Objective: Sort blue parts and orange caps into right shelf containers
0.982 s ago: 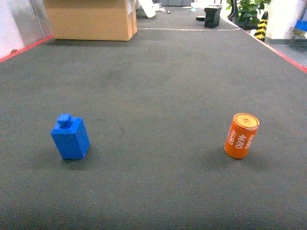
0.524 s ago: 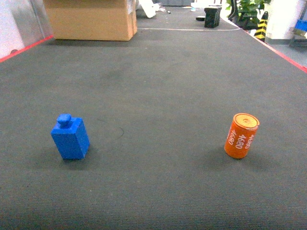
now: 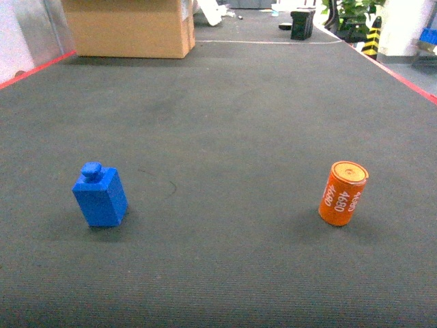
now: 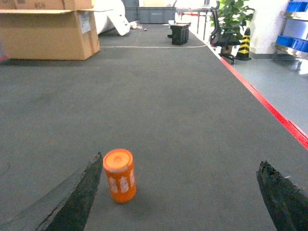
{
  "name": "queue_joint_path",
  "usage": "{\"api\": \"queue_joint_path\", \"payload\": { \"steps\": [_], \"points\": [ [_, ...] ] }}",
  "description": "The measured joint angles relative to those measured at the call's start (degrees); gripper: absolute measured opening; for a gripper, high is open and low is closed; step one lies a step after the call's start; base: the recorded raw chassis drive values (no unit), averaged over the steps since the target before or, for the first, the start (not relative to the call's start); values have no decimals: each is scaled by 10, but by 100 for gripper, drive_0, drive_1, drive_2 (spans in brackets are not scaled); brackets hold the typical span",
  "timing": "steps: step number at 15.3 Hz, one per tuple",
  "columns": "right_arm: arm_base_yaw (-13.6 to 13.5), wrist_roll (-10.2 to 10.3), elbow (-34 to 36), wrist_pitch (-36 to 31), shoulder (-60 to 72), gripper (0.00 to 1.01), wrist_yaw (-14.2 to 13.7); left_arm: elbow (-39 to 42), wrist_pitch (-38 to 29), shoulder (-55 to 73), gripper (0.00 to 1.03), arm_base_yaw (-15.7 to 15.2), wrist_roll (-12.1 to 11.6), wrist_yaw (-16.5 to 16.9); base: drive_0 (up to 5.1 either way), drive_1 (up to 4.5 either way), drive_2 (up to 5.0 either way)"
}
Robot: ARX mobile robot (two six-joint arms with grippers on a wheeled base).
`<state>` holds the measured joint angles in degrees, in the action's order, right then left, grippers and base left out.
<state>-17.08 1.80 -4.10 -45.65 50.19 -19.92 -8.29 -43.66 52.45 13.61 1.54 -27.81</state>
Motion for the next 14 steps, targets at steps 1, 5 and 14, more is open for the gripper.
{"api": "queue_joint_path", "payload": {
  "steps": [1,5,14],
  "points": [
    [13,9,-38,-102,126,98,13,-47,-91,130,98,-1,2,35,0,0,0],
    [-3,44,-158,-189,449,98,37,-192,-153,459,98,-18,43,109,0,0,0],
    [-24,63,-282,-165,582,98,37,-275,-136,570,98,-21,66,145,0,0,0]
  ]
}}
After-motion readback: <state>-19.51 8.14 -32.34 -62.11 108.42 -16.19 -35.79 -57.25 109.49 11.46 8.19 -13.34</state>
